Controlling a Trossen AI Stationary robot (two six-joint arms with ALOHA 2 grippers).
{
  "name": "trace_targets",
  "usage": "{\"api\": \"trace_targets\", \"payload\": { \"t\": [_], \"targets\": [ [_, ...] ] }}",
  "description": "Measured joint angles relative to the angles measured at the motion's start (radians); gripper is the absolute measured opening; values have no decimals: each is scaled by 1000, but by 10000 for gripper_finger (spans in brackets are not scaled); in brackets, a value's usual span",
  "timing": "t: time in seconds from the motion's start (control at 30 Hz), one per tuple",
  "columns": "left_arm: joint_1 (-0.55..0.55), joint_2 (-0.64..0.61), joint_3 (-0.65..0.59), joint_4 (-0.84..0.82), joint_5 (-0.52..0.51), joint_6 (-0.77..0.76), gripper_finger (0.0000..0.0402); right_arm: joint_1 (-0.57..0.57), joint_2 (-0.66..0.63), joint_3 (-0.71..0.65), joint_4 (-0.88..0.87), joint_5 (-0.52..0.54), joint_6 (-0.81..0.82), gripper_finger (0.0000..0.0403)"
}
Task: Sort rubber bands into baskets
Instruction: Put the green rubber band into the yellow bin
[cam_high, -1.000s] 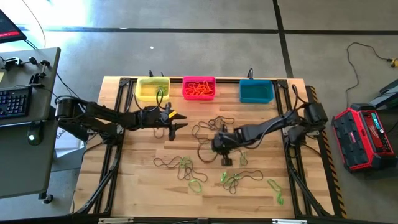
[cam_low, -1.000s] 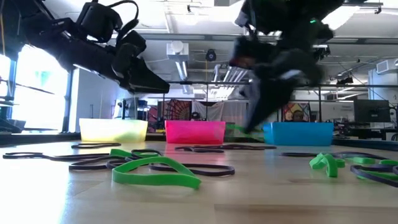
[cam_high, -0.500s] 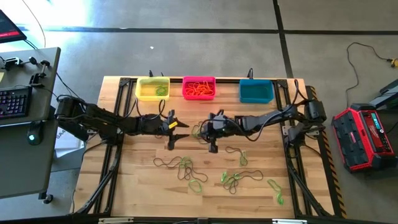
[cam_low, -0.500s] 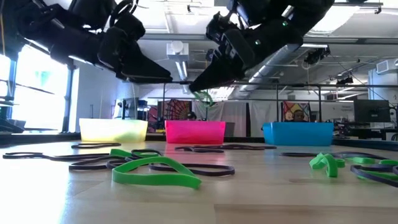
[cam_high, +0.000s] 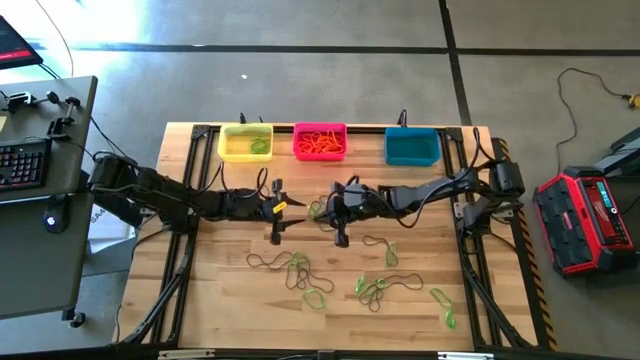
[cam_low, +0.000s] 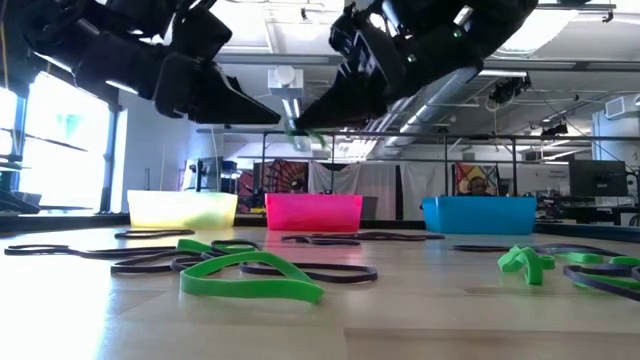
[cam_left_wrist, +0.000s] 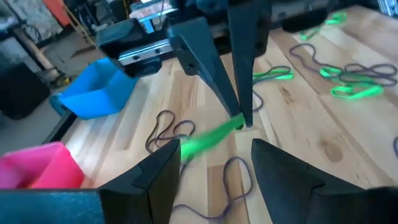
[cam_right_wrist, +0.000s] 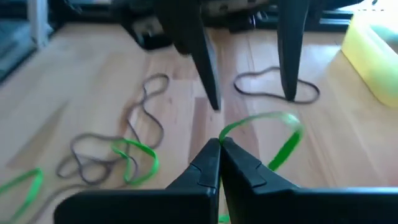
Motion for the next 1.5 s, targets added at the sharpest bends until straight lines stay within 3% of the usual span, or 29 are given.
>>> {"api": "trace_targets", "payload": {
  "t": [0.13, 0.33, 0.7, 1.03, 1.33, 1.5],
  "targets": [
    [-26, 0, 0, 0, -26, 59, 191, 0, 0, 0, 41, -34, 42, 0],
    [-50, 0, 0, 20, -161, 87, 191, 0, 0, 0, 79, -70, 74, 0],
    [-81, 0, 1, 85, -132, 136, 184, 0, -1, 0, 125, -84, 147, 0],
    [-81, 1, 14, 77, -111, 133, 113, 5, -1, 0, 162, -126, 148, 0],
    [-80, 1, 36, 49, -112, 151, 24, 7, -1, 0, 162, -126, 182, 2],
    [-76, 1, 36, 22, -168, 116, 4, 16, -1, 0, 116, -107, 154, 43]
  ]
}}
